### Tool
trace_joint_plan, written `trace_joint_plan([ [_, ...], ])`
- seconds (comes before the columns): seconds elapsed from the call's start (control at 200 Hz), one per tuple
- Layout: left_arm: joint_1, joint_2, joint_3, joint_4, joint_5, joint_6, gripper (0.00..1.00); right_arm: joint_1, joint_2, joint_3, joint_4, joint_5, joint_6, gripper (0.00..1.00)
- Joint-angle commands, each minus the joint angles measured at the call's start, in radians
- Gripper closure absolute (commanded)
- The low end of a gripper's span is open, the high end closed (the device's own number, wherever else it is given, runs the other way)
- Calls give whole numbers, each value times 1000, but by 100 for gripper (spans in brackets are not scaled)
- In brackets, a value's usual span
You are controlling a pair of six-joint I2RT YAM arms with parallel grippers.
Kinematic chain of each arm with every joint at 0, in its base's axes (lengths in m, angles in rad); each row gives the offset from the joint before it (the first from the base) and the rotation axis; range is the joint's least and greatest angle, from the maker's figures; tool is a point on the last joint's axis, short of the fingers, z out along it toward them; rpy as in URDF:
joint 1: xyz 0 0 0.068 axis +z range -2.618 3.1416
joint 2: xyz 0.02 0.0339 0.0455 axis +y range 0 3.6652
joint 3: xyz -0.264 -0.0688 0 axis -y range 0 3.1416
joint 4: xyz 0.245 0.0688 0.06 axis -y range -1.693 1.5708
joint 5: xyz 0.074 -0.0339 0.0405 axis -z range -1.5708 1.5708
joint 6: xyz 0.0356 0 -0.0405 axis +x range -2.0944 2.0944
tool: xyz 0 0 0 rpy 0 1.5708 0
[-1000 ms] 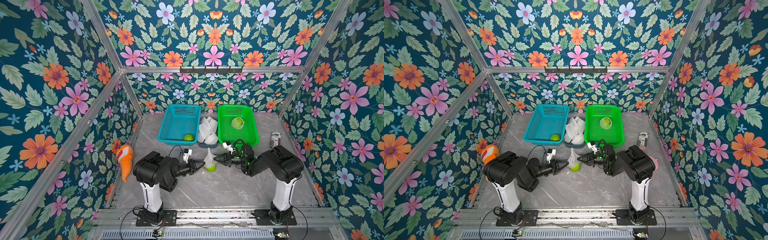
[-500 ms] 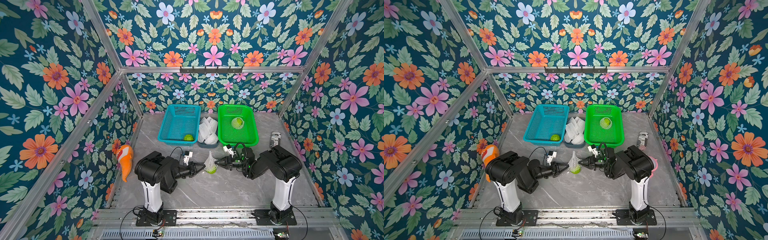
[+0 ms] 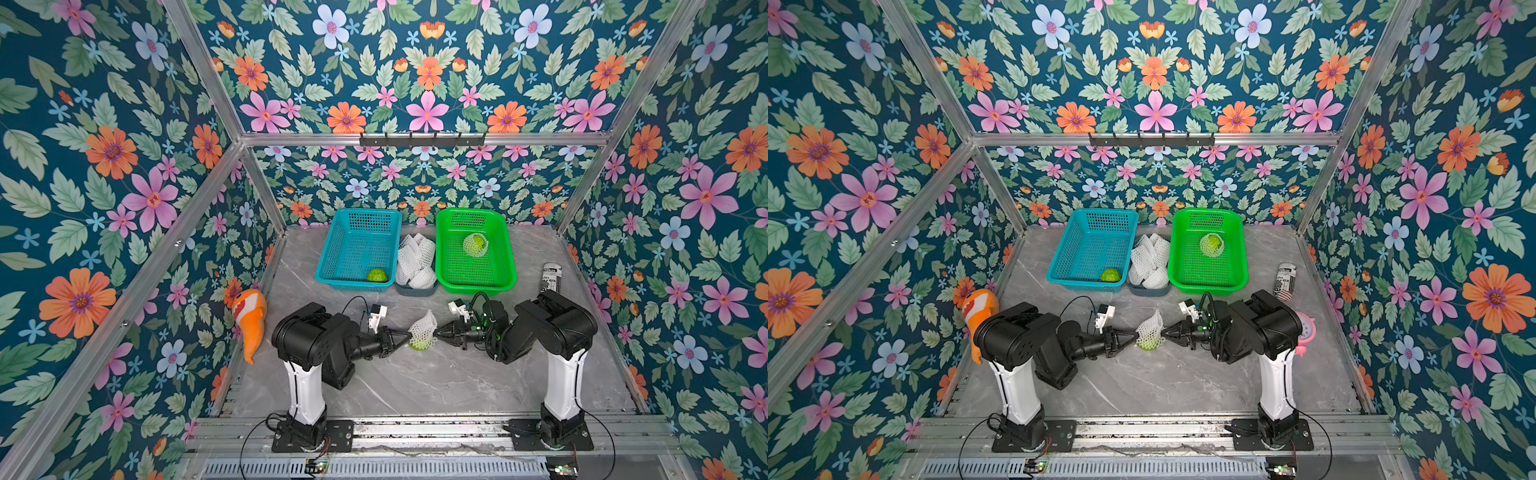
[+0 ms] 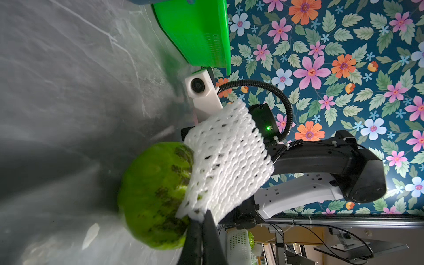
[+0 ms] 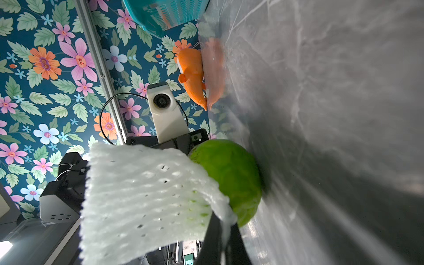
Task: Sleeve custard apples in foam nets
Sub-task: Put on the foam net on the custard apple.
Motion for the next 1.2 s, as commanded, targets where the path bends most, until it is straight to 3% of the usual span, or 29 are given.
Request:
trace_joint_plan([
  [0.0, 0, 1, -14, 75, 12, 27, 100, 15, -15, 3, -1, 11, -34, 100],
  [0.33, 3, 4, -50, 75, 31, 52, 100, 59, -70, 7, -170, 53, -172, 100],
  [0.815, 19, -1, -108, 75, 46, 71, 100, 68, -81, 9, -159, 59, -170, 100],
  [1.195, 24, 29, -108, 75, 49, 80, 100, 75, -113, 44, -332, 82, -251, 100],
])
